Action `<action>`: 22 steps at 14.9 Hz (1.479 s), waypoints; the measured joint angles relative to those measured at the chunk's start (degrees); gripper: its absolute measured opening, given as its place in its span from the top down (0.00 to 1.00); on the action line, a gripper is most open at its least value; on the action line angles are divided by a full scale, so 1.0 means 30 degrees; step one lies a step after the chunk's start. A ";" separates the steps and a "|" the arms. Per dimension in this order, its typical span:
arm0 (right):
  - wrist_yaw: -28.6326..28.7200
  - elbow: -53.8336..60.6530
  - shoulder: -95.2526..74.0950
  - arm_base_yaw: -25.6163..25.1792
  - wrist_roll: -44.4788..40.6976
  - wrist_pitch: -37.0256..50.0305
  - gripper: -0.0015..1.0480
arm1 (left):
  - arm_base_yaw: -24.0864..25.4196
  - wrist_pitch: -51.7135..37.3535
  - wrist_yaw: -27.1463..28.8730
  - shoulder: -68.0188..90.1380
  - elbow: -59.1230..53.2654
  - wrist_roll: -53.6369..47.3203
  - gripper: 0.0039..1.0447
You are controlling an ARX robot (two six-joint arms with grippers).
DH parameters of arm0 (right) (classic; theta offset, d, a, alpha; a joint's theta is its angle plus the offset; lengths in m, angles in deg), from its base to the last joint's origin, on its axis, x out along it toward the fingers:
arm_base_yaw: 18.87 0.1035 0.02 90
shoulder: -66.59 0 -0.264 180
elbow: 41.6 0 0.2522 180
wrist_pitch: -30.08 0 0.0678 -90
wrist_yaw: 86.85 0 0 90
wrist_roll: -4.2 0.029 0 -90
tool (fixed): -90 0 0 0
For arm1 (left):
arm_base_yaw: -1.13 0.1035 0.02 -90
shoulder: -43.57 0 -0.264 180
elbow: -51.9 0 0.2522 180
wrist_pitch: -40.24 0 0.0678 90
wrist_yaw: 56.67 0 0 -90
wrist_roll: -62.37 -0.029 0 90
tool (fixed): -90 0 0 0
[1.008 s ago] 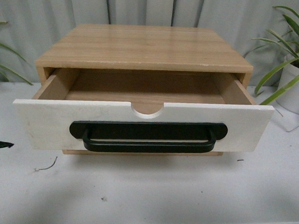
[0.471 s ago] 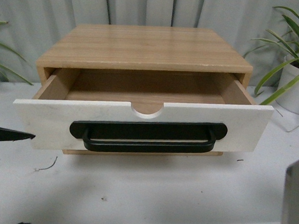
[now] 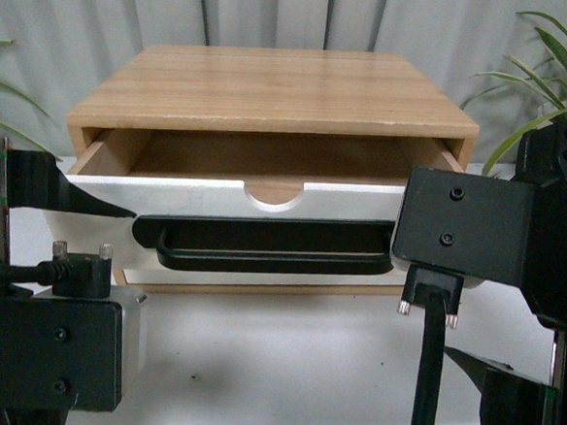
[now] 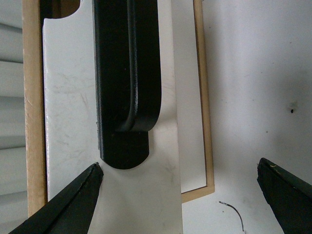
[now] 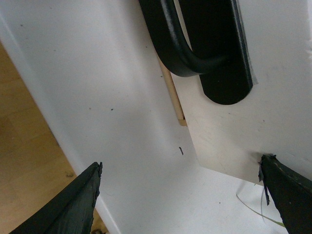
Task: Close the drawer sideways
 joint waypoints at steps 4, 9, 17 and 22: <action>0.0270 -0.1749 -0.1515 -0.0299 0.0000 -0.0022 0.06 | 0.0364 0.0299 0.0117 0.1188 0.1851 0.0000 0.06; 0.0481 -0.3861 -0.3563 -0.0831 -0.0007 -0.0102 0.06 | 0.0350 0.0831 0.0466 0.3490 0.4291 -0.0117 0.06; 0.0729 -0.6295 -0.6164 -0.1457 0.0262 0.0284 0.06 | 0.0335 0.1472 0.0466 0.5144 0.6484 -0.0087 0.06; 0.1042 -0.6251 -0.6288 -0.1464 0.0444 0.0758 0.06 | 0.0357 0.1129 0.0976 0.4539 0.5770 0.0160 0.06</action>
